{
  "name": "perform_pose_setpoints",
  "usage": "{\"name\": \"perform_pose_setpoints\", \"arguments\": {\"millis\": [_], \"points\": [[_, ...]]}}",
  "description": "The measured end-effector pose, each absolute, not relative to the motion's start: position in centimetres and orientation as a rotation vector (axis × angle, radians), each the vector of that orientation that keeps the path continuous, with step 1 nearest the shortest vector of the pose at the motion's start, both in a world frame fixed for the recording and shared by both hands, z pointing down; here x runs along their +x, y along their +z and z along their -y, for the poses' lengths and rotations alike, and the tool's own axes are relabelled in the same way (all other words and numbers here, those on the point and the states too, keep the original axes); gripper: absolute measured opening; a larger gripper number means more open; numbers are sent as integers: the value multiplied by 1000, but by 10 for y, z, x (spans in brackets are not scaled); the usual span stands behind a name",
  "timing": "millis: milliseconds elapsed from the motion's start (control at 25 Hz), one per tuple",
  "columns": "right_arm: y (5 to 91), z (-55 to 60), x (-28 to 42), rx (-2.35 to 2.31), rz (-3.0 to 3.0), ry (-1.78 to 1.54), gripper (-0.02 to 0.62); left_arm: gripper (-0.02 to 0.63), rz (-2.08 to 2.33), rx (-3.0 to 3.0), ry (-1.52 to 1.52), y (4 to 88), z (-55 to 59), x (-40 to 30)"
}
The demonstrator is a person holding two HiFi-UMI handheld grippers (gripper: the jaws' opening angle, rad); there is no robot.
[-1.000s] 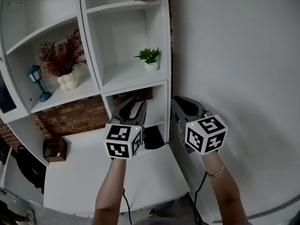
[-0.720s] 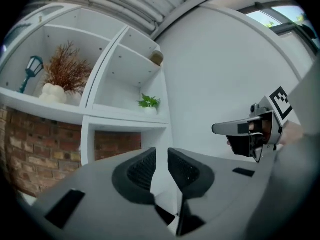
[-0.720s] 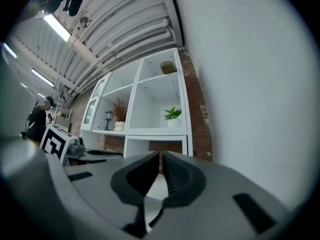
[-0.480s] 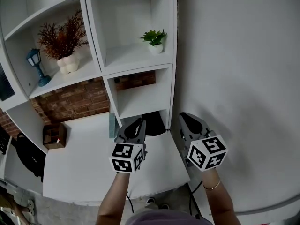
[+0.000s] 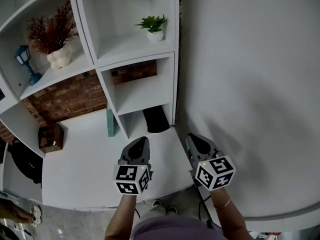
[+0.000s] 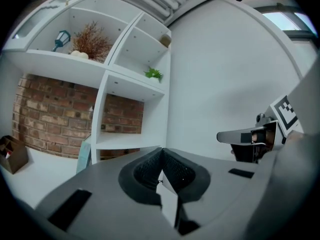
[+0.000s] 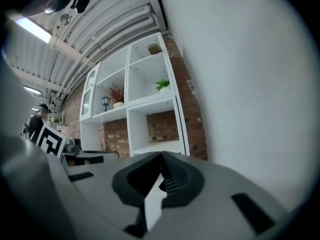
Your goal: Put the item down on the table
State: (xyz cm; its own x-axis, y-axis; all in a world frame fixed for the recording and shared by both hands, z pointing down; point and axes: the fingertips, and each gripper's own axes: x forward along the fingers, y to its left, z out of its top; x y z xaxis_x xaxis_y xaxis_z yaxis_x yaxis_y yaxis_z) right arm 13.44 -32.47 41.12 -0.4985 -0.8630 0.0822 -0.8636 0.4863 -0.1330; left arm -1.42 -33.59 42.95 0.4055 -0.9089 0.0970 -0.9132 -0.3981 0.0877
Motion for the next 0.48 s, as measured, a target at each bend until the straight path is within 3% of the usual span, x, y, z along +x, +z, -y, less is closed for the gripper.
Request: {"name": "perform_pose_setpoints", "arguments": {"millis": [480], "points": [[459,294,152,1559,2678,367,-8,2,1640,2450,100,472,323,-25]]}}
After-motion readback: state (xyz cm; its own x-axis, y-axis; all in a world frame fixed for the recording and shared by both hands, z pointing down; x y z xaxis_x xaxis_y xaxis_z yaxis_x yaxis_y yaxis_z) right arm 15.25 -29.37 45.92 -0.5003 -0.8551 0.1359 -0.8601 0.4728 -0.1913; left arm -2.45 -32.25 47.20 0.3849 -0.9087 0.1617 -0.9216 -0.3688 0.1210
